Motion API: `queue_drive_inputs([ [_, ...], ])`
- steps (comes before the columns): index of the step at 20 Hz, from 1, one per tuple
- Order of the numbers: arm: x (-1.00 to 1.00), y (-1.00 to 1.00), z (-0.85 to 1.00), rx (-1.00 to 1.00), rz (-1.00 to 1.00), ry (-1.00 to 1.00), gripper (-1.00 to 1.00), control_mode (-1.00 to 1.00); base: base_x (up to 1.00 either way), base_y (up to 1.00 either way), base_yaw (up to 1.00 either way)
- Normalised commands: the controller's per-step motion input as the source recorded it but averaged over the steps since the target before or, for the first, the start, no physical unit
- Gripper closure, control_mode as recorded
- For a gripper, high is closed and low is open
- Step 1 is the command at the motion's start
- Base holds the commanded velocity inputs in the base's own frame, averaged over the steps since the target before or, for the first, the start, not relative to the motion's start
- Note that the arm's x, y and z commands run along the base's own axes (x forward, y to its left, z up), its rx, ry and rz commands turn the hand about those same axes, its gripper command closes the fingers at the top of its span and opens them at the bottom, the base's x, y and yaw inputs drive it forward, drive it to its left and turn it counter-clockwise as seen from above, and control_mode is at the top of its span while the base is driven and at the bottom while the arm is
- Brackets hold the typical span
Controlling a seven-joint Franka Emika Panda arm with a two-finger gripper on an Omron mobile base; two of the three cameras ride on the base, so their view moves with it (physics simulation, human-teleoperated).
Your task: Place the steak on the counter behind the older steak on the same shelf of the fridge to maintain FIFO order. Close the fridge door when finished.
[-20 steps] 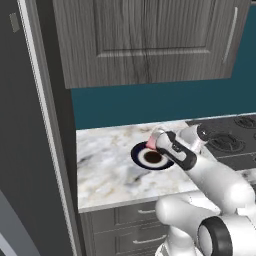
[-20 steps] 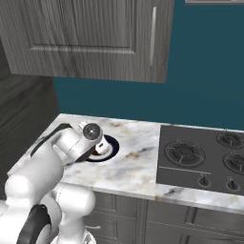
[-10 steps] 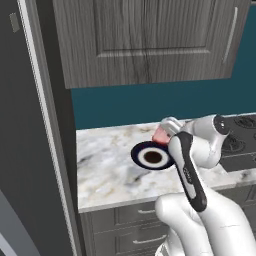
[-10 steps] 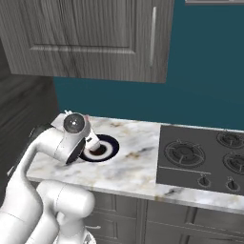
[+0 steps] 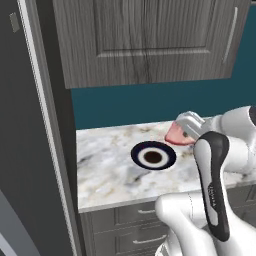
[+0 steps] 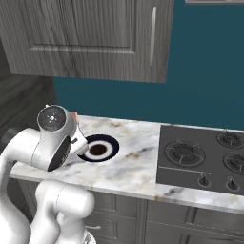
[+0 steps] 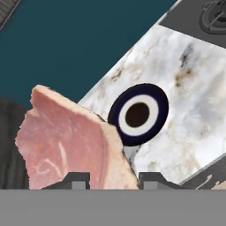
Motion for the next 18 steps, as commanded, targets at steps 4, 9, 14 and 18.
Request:
queue_drive_inputs([
  [4, -0.89, 0.00, 0.28, 0.00, 0.00, 0.00, 1.00, -1.00, 0.00, 0.00, 0.00],
  [9, -0.22, 0.16, -0.02, -0.01, 0.01, 0.00, 1.00, -1.00, 0.00, 0.00, 0.00],
  [14, -0.20, -0.06, -0.07, 0.00, 0.00, -0.01, 1.00, -1.00, 0.00, 0.00, 0.00],
  [18, -0.34, -0.07, 0.00, 0.00, 0.00, -0.01, 1.00, 1.00, -0.44, -0.07, 0.04],
])
